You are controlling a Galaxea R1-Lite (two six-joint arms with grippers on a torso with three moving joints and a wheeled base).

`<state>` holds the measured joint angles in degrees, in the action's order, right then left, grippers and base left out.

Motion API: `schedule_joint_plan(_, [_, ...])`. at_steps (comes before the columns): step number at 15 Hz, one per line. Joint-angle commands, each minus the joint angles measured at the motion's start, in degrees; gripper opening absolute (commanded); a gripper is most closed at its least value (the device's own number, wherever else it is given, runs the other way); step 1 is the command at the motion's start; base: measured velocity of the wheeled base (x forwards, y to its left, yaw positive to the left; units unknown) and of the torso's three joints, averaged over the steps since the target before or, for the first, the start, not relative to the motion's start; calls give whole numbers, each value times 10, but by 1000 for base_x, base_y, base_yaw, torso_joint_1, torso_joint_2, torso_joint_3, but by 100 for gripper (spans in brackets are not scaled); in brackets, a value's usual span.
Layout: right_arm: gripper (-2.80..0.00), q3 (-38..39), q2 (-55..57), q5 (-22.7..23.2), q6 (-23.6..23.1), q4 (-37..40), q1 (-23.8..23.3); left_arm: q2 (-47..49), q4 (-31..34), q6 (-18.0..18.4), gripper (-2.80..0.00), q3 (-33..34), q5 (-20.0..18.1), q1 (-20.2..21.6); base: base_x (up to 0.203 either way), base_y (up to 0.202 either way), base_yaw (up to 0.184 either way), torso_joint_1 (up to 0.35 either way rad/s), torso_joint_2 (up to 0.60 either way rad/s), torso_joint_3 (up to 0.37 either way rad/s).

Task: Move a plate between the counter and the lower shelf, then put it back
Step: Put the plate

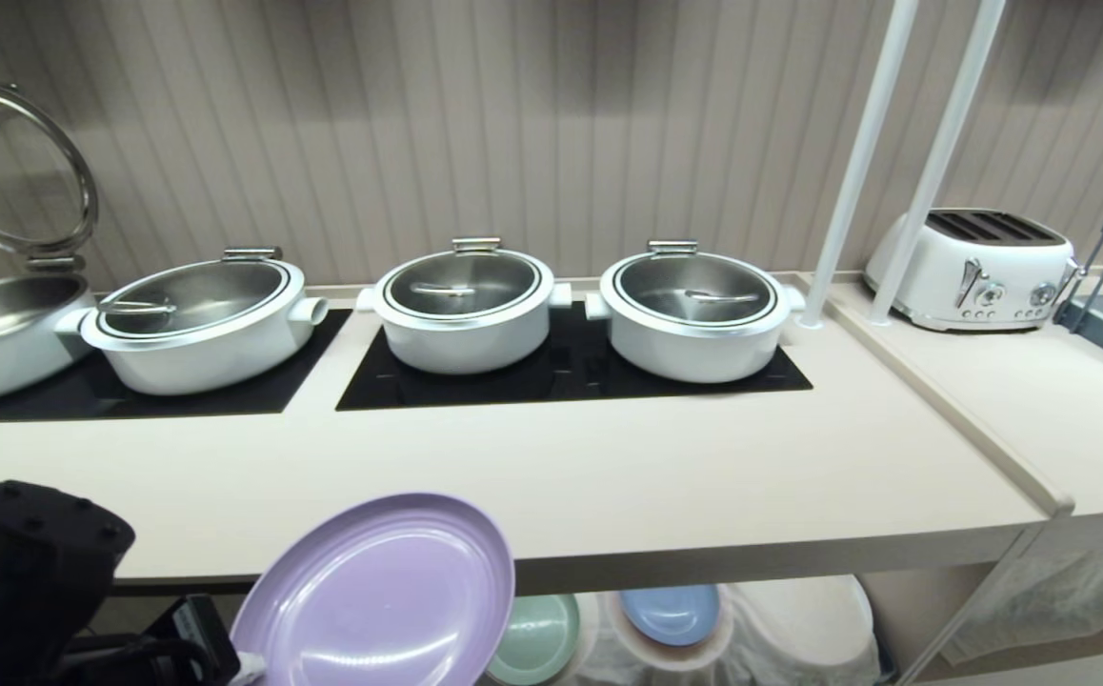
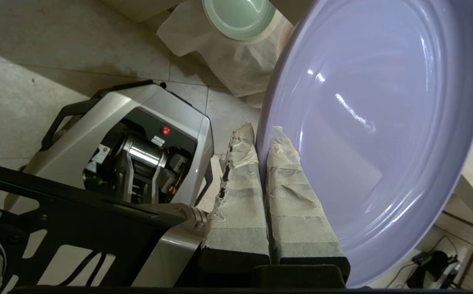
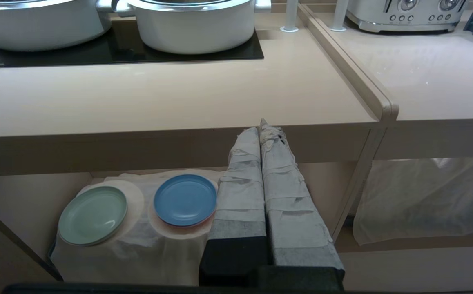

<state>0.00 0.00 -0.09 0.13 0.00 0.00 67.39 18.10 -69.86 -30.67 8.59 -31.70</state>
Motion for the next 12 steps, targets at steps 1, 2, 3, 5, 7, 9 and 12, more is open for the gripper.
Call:
schedule_joint_plan(1, [-280,0,0,0,0,0,0,0,1,-4,-280,-1,1,0,0,0,0,0,0,0])
schedule_joint_plan(2, [-280,0,0,0,0,0,0,0,1,-4,-280,0,1,0,0,0,0,0,0,0])
schedule_joint_plan(3, [-280,0,0,0,0,0,0,0,1,-4,-280,0,2,0,0,0,0,0,0,0])
schedule_joint_plan(5, [-280,0,0,0,0,0,0,-5,2,-4,-280,0,2,0,0,0,0,0,0,0])
schedule_joint_plan(7, [-280,0,0,0,0,0,0,-8,2,-4,-280,4,5,0,0,0,0,0,0,0])
schedule_joint_plan(9, [-280,0,0,0,0,0,0,-8,2,-4,-280,4,6,1,0,0,0,0,0,0])
schedule_joint_plan(12, [-280,0,0,0,0,0,0,-2,1,0,-280,1,8,6,0,0,0,0,0,0])
